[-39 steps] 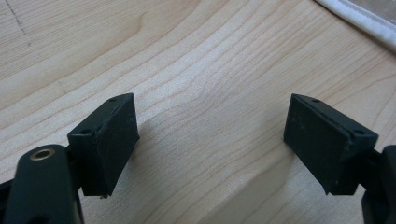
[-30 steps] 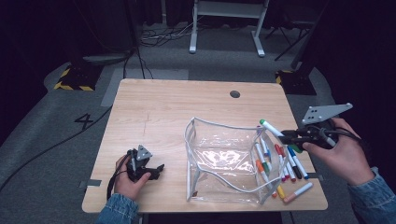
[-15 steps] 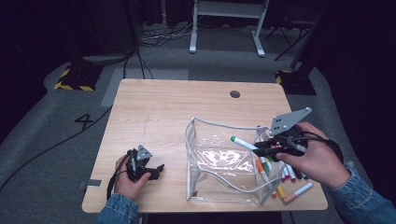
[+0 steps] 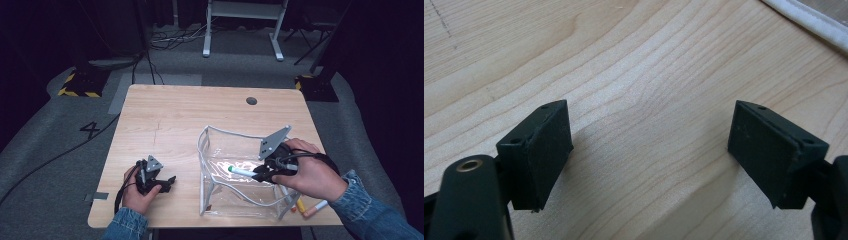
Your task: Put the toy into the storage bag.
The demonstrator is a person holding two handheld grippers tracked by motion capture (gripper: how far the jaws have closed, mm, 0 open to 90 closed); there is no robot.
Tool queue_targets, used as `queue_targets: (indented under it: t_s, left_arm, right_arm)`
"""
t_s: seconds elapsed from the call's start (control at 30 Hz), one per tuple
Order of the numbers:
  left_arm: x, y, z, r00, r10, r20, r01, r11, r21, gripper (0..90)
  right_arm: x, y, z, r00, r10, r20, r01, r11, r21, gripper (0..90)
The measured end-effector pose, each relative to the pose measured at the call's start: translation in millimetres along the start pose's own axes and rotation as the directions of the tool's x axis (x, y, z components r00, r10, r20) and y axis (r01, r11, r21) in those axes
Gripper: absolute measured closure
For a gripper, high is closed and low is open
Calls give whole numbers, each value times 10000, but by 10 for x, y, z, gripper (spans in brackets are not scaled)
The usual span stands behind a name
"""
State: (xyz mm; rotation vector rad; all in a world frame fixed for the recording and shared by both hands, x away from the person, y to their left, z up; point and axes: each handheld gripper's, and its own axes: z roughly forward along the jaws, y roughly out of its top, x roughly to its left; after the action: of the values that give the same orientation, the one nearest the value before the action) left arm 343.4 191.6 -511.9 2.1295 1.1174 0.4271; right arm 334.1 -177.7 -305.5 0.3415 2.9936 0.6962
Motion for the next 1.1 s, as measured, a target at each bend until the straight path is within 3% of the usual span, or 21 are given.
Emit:
queue_targets:
  t_s: [0.33, 0.7, 0.97, 1.1]
  left_arm:
    - [0, 0, 0, 10000, -2, 5, 2, 10000, -1, 180]
    - [3, 1, -2, 10000, 60, -36, -60, 10000, 2, 180]
    - [3, 1, -2, 10000, 58, -34, -58, 10000, 1, 180]
    - [3, 1, -2, 10000, 60, -38, -60, 10000, 1, 180]
  right_arm:
    - [7, 99, 303, 9984, -262, -498, 313, 9940, 1051, 768]
    - [50, 209, 569, 9936, -756, -836, 928, 9696, 2263, 768]
    - [68, 244, 745, 9896, -758, -1224, 1062, 9582, 2655, 768]
    - [51, 230, 839, 9874, -558, -1478, 943, 9589, 2677, 768]
